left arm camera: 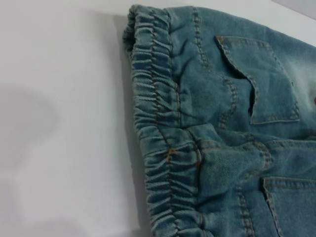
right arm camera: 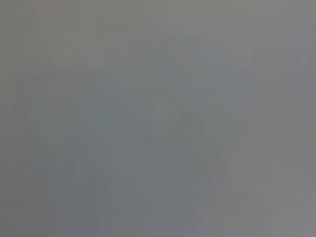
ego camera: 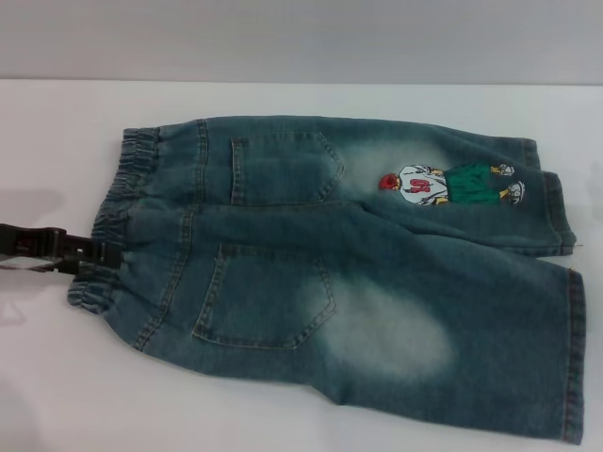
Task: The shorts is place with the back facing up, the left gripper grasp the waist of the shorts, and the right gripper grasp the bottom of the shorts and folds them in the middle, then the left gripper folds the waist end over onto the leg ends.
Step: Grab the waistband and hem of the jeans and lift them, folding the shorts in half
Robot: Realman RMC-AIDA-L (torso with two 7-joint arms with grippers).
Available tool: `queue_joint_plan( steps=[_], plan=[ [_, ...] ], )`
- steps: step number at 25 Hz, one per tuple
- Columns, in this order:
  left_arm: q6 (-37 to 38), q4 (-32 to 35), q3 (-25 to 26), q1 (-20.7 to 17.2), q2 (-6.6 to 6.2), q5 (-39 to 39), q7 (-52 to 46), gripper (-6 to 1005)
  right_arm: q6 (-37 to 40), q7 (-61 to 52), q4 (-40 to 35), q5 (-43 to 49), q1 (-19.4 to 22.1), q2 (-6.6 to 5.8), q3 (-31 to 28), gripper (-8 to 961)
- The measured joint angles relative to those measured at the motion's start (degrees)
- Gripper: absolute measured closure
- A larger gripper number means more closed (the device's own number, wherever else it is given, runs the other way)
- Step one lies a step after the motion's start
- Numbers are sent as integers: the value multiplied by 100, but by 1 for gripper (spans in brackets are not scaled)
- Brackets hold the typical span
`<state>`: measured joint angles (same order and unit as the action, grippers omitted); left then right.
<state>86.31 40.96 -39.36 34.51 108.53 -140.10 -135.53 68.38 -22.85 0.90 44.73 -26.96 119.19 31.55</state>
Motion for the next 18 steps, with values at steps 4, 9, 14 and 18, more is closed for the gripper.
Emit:
queue_joint_plan(
  steps=[4,9,14,18],
  plan=[
    [-40,0,4,1,4,1,0,204,0,-14,0,2,7,-2,0,436],
    [-270,0,-26,3,11,2,-64,212,6,-34,-2,2,7,-2,0,437],
    [-330,-2,-28,3,17,1,-70,219,9,-43,-2,2,-8,-2,0,436],
    [-346,-111,-37,-2,18,-58,-68,225,10,-46,-3,2,-21,-5,0,436]
  ],
)
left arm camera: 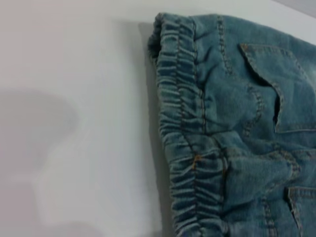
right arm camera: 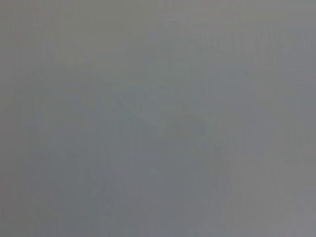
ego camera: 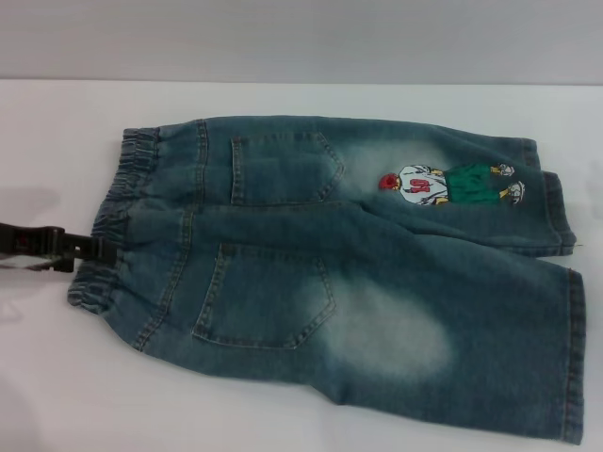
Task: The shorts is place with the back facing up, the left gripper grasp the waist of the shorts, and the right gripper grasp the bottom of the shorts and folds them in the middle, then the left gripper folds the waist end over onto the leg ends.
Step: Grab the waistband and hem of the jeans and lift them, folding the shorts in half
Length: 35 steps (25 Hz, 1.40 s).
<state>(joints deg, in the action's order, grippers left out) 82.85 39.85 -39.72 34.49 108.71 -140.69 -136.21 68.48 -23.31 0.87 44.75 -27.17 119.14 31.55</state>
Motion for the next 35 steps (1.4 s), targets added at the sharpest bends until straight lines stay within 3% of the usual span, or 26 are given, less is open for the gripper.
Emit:
queue_joint_plan(
  steps=[35],
  plan=[
    [769,69,-293,125,-58,-93,267,277,-1,-15,18,-30,27,12,83,436]
  ],
)
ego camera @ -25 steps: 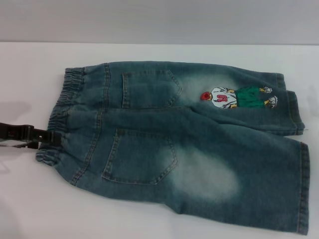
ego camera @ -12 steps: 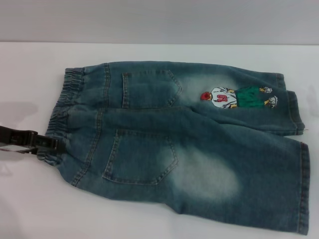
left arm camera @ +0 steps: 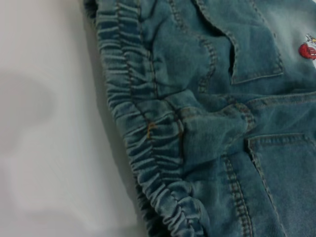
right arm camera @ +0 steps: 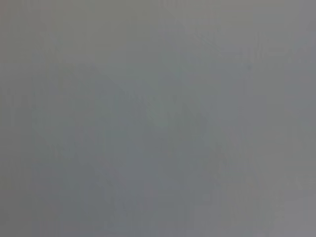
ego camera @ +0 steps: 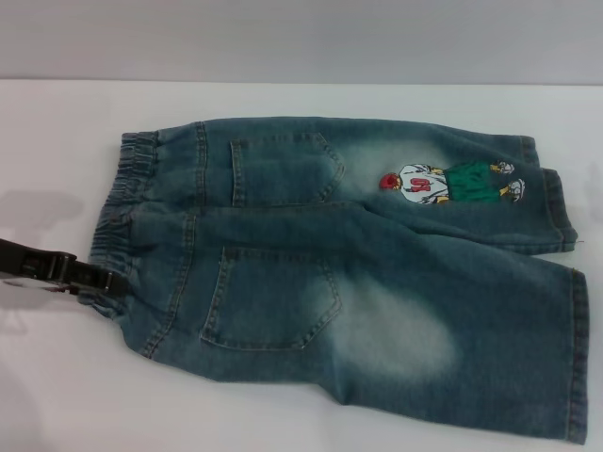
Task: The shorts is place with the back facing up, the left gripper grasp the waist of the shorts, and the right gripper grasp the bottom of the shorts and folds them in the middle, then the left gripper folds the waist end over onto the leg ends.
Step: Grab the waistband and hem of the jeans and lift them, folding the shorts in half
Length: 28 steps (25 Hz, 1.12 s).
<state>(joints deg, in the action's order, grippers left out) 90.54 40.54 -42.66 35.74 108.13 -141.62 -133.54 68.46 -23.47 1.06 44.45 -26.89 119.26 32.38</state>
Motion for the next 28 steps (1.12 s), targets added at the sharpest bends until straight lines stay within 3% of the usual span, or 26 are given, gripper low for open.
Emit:
queue_joint_plan(
  steps=[5,21,24,28],
  plan=[
    [23,74,2,-8,25,1,76,284,0,0,0,-16,8,0,-4,436],
    [32,121,63,3,40,29,93,913,6,-7,0,-24,27,0,-4,437],
    [3,128,64,-9,43,43,98,957,146,-266,-1,-6,35,-12,29,437],
    [-6,131,65,-17,30,49,101,957,722,-1575,-300,365,187,-53,186,437]
  ],
)
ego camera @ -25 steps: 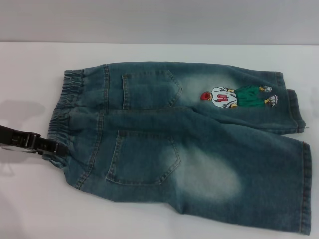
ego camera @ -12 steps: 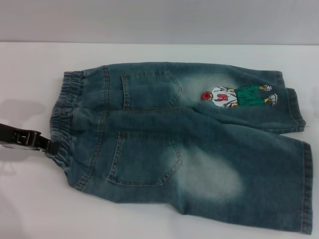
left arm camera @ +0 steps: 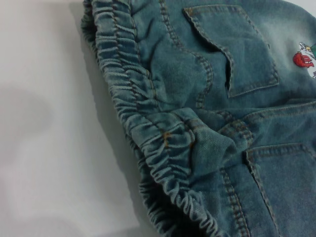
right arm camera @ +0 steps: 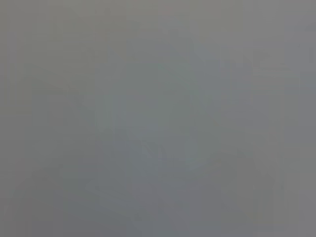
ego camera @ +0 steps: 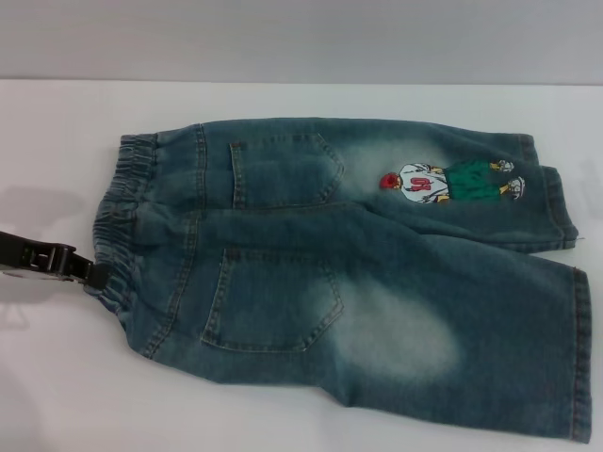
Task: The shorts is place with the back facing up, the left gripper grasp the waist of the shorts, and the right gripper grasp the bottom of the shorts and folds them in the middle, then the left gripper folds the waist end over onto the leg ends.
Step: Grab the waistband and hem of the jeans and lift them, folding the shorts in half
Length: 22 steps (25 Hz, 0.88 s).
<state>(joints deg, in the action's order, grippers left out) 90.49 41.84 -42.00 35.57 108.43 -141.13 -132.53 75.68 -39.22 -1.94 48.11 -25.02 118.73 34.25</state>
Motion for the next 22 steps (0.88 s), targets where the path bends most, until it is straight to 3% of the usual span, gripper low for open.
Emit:
queue_joint_plan(
  steps=[5,7,10,15,22],
  plan=[
    [-57,83,0,4,20,3,2,957,809,-2505,-1107,1042,257,-46,106,437],
    [-67,113,0,0,26,3,1,957,1336,-4008,-1918,1794,307,-141,80,436],
    [-91,139,0,8,32,5,-11,957,1713,-4903,-2377,2229,309,-234,33,436],
    [-122,212,2,5,52,8,0,958,2871,-6361,-3206,3033,177,-562,-132,436],
    [-167,212,8,-18,55,-3,3,958,4464,-7007,-4216,4088,78,-668,-710,436]
  ],
)
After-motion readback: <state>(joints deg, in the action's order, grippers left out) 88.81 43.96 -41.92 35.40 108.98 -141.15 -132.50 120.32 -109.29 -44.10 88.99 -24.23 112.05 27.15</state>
